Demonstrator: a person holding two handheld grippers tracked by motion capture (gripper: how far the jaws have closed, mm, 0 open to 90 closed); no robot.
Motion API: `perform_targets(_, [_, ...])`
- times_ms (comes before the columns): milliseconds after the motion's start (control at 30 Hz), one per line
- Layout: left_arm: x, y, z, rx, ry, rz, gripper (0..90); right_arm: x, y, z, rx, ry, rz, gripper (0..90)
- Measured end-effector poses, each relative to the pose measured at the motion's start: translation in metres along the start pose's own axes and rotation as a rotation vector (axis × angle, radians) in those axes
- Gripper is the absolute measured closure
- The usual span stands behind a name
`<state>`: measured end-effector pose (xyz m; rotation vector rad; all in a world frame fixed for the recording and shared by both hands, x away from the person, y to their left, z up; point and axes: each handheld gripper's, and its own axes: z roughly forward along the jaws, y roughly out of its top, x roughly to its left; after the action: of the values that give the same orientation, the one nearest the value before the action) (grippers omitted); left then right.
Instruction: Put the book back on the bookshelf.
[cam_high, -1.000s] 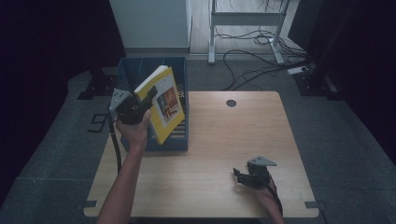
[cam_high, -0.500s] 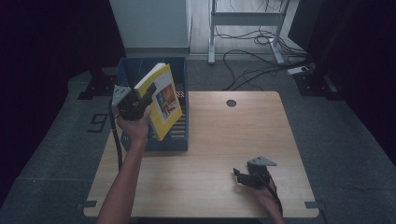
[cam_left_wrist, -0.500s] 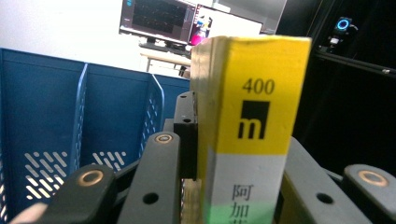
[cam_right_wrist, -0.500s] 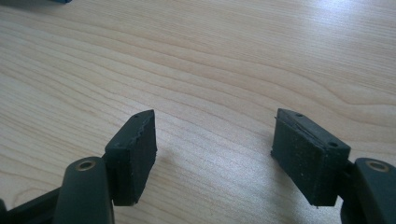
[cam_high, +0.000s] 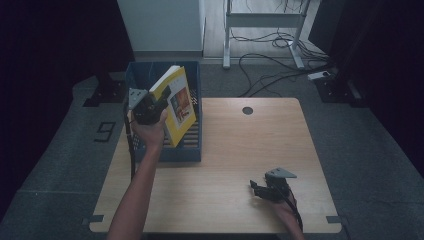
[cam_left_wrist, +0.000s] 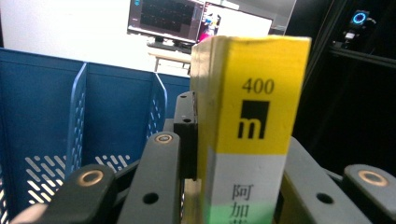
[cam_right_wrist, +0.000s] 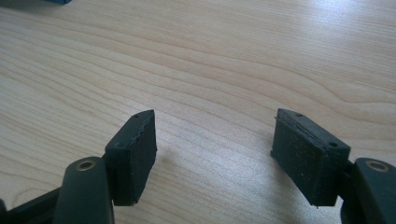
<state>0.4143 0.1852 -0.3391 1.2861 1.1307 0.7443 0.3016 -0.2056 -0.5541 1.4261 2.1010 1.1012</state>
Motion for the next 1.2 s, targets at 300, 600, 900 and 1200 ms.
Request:
perform_targets(300, [-0.005, -0.003, 0.014, 0.006, 0.014, 0.017, 75.2, 0.000, 0.000, 0.000, -0.001, -0.003, -0.002, 29.7])
perform_targets(600, [-0.003, -0.007, 0.025, 0.021, 0.035, 0.019, 75.2, 0.000, 0.000, 0.000, -0.002, 0.000, -0.002, 29.6])
perform_targets(900, [-0.004, -0.012, 0.038, 0.029, 0.053, 0.029, 75.1, 0.001, 0.000, 0.000, 0.002, -0.004, -0.003, 29.6])
perform_targets(1200, [-0.006, -0.028, 0.051, 0.063, 0.060, 0.037, 75.1, 0.003, 0.000, 0.000, 0.008, -0.018, -0.024, 29.5])
